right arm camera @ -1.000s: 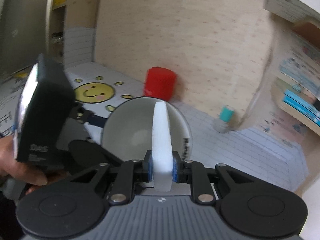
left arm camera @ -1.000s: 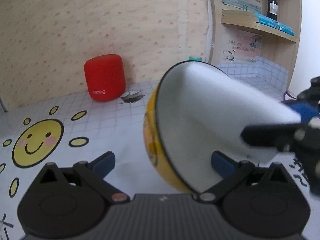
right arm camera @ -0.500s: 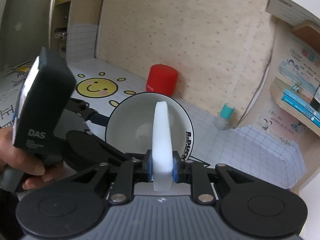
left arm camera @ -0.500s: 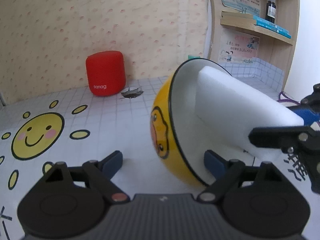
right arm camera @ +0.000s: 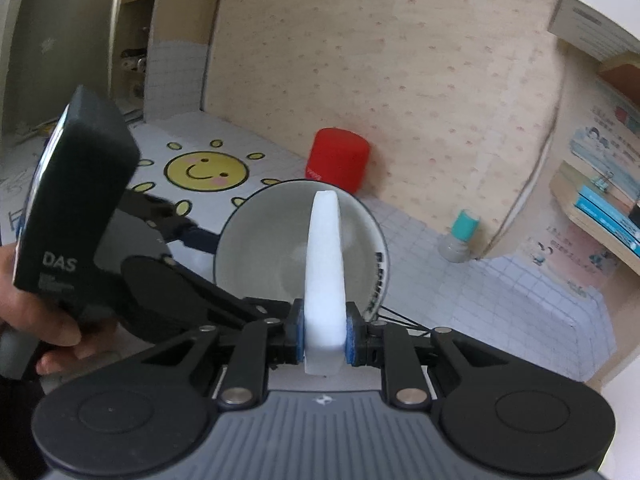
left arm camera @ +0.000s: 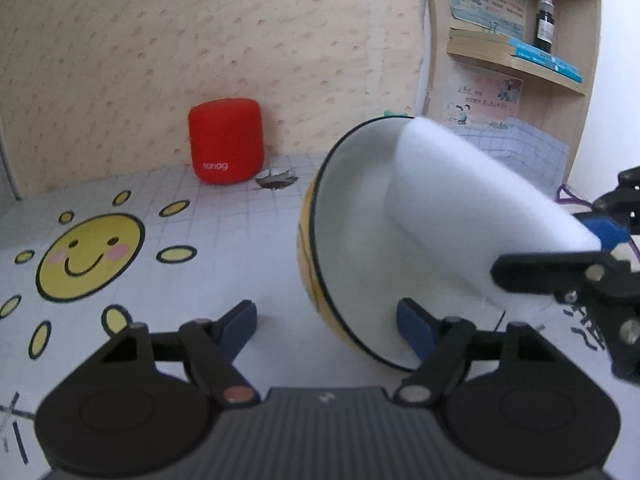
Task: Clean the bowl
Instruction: 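Rotate the bowl with the left tool while the right gripper wipes the inside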
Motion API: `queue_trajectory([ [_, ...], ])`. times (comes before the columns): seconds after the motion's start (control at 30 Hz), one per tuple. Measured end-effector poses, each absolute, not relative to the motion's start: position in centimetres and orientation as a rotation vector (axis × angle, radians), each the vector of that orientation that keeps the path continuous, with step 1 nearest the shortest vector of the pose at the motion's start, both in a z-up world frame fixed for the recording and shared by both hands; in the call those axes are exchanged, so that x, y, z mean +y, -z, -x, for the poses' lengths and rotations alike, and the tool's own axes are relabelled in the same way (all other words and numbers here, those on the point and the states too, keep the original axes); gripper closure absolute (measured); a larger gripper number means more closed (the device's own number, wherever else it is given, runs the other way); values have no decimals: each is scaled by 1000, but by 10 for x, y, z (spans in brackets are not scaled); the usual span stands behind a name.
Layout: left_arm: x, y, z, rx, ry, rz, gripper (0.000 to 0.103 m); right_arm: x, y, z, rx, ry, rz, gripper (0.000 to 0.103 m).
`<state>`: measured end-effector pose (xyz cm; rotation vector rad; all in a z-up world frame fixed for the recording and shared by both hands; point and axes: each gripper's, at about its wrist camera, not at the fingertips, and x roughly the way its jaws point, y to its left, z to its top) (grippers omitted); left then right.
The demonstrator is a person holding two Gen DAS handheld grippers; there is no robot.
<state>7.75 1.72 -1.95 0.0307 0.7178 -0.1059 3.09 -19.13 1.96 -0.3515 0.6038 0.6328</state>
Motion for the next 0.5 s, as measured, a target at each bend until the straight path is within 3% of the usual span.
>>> queue_trajectory([
  [0.5,21,15,-71,732,84,-27,32,-185,-12,-24,620,-661,370,85],
])
